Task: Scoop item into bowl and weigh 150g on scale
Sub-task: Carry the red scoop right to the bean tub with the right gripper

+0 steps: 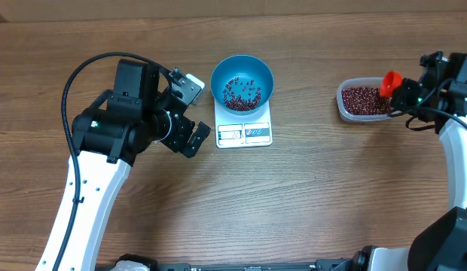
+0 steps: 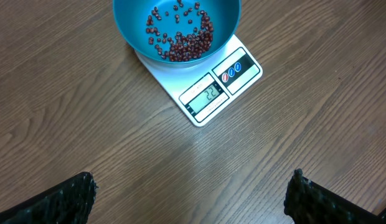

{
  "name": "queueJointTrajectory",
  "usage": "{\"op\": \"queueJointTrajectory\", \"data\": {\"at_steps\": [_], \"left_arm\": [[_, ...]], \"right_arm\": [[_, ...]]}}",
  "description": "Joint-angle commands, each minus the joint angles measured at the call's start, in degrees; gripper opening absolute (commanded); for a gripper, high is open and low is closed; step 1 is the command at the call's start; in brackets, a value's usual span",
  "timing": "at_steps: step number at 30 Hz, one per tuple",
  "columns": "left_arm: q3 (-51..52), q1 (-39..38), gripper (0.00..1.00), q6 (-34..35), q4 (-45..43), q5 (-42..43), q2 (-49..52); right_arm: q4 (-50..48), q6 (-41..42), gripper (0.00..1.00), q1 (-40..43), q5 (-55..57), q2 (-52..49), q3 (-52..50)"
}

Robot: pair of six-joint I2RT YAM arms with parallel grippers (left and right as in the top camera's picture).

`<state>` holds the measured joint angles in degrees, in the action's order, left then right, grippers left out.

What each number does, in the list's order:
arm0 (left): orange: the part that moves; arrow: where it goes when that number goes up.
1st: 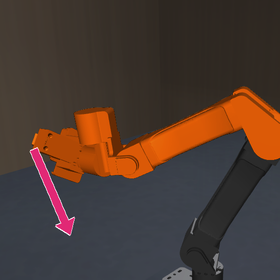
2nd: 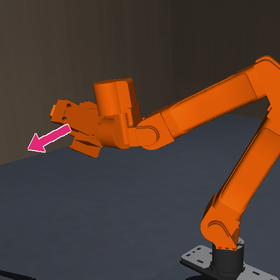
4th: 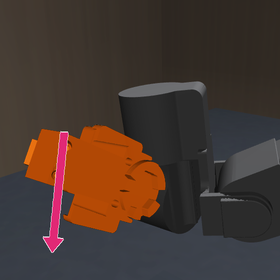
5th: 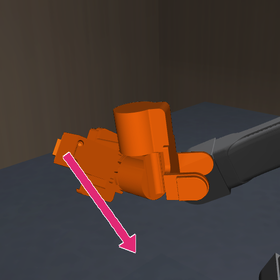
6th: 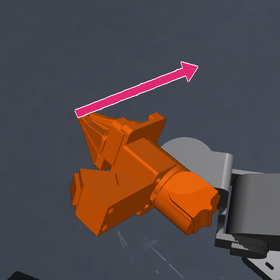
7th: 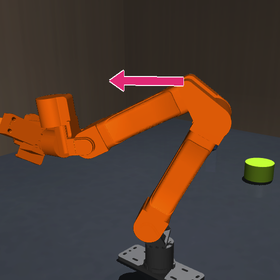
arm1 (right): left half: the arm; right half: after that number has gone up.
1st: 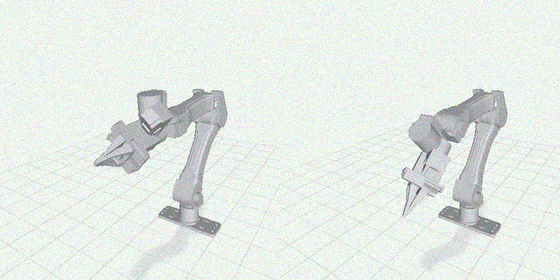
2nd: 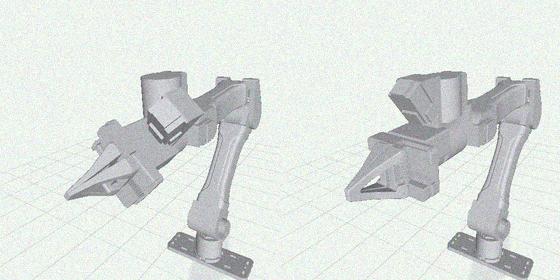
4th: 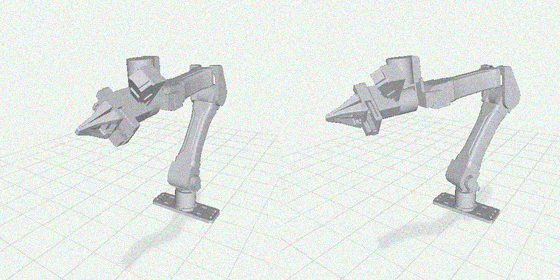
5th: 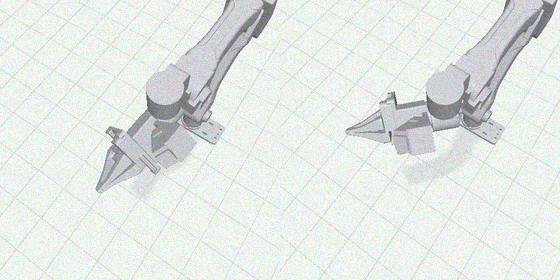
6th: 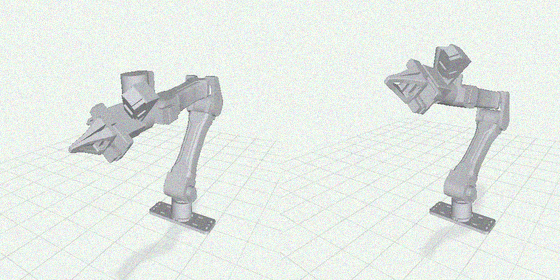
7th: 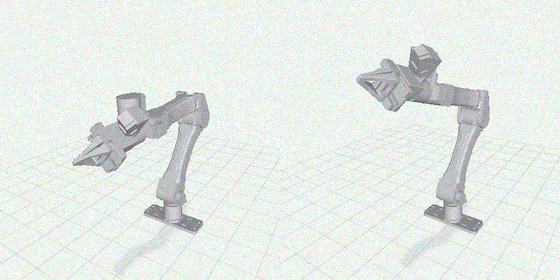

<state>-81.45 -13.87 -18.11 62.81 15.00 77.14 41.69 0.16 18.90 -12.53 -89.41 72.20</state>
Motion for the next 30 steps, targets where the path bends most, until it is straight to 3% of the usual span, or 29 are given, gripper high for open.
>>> {"op": "queueJointTrajectory", "data": {"at_steps": [1,19,30], "left_arm": [[-1.2,0.0,1.00,0.5,0.0,1.1,-0.5],[-1.2,0.0,1.00,0.5,0.0,1.1,-0.5],[-1.2,0.0,1.00,0.5,0.0,1.1,-0.5]], "right_arm": [[-0.2,-2.0,0.04,-1.7,9.4,0.6,0.6],[0.0,-2.0,0.04,-5.5,15.3,-6.8,0.5],[1.0,-4.7,0.04,-8.0,9.9,-9.7,0.5]]}}
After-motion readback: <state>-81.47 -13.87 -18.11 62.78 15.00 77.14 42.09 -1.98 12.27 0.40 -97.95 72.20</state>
